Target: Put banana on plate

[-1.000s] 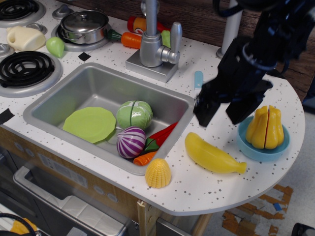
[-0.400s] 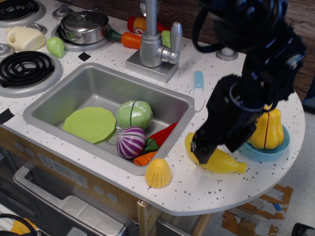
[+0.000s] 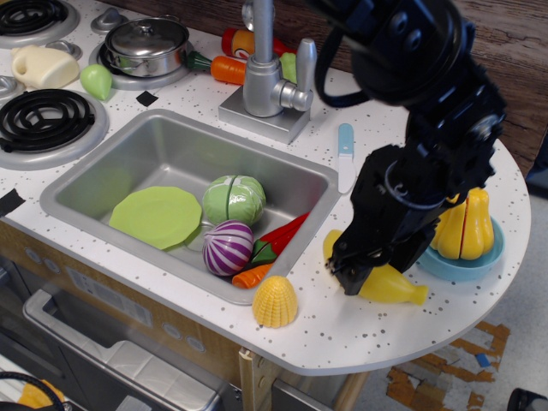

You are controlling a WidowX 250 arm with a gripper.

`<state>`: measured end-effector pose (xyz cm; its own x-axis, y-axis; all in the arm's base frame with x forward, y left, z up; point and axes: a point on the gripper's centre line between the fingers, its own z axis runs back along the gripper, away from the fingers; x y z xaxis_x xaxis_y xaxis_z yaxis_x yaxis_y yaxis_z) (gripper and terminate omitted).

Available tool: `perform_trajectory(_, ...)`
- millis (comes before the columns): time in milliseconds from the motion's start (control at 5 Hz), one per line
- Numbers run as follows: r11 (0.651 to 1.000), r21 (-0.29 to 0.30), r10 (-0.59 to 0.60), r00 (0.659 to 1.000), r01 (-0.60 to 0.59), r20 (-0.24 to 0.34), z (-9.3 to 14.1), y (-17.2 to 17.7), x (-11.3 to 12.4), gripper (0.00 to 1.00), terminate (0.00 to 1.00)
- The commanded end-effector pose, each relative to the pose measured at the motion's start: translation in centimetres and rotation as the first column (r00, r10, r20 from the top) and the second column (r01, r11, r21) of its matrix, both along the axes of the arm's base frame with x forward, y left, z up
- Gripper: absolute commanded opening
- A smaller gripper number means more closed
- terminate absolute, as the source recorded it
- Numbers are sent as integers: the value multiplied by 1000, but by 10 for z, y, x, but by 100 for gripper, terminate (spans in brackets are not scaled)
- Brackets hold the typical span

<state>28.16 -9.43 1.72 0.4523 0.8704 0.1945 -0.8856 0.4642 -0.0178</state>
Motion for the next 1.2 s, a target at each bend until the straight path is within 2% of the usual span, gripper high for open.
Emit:
perform_trajectory(0,999,-37,8,1000,-7,24,8,4,4,0,0)
perform_trajectory(200,1000,-27,7,1000,-6,24,8,4,6,0,0)
perform_trajectory(400,998,39,-45,999,45,-18,36,28,14,0,0)
perform_trajectory(600,986,150,-67,998,68,-17,61,60,15,0,0)
perform_trajectory(800,955,254,-159,987,155,-4,71,103,9,0,0)
perform_trajectory(1000,941,245,-244,970,234,7,59,148,2,0,0)
